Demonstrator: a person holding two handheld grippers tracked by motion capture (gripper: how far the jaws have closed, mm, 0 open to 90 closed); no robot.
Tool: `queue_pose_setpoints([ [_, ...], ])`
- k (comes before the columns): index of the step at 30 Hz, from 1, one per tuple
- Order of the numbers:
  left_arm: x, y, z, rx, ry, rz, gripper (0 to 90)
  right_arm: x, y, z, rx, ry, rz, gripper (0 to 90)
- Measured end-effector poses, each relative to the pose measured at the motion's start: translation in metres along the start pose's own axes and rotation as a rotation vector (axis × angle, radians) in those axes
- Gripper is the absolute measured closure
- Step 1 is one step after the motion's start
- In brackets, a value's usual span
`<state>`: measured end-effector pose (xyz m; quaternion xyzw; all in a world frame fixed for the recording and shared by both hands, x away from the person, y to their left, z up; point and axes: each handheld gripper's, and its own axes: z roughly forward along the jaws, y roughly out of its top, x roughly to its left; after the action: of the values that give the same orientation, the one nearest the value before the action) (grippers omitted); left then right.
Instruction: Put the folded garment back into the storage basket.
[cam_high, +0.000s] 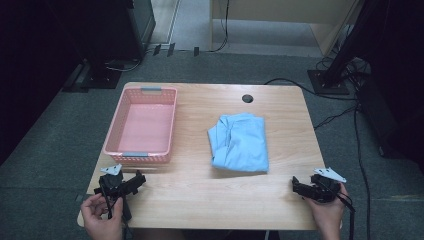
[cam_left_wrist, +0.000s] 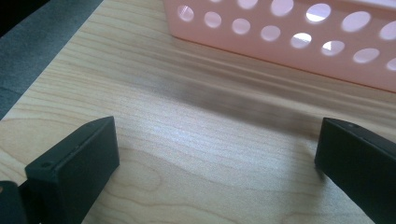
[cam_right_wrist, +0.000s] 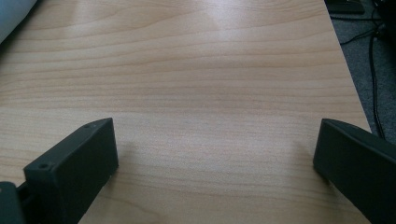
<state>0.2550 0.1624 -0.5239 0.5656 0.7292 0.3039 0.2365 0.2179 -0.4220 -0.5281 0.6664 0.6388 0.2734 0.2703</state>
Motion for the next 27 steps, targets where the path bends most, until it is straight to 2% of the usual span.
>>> queue_pose_setpoints([
  [9, 0.000, 0.000, 0.000, 0.000, 0.000, 0.000, 0.0, 0.000, 0.000, -0.001, -0.008, 0.021, -0.006, 0.0],
  [10, 0.000, 0.000, 0.000, 0.000, 0.000, 0.000, 0.0, -0.001, 0.000, -0.003, -0.025, 0.021, 0.003, 0.0],
  [15, 0.000, 0.000, 0.000, 0.000, 0.000, 0.000, 0.0, -0.001, 0.004, -0.006, -0.034, 0.033, 0.027, 0.0],
  [20, 0.000, 0.000, 0.000, 0.000, 0.000, 0.000, 0.0, 0.002, 0.010, -0.012, -0.059, 0.033, 0.019, 0.0],
  [27, 0.000, 0.000, 0.000, 0.001, 0.000, 0.000, 0.0, 0.005, 0.019, -0.018, -0.067, 0.026, 0.002, 0.0],
])
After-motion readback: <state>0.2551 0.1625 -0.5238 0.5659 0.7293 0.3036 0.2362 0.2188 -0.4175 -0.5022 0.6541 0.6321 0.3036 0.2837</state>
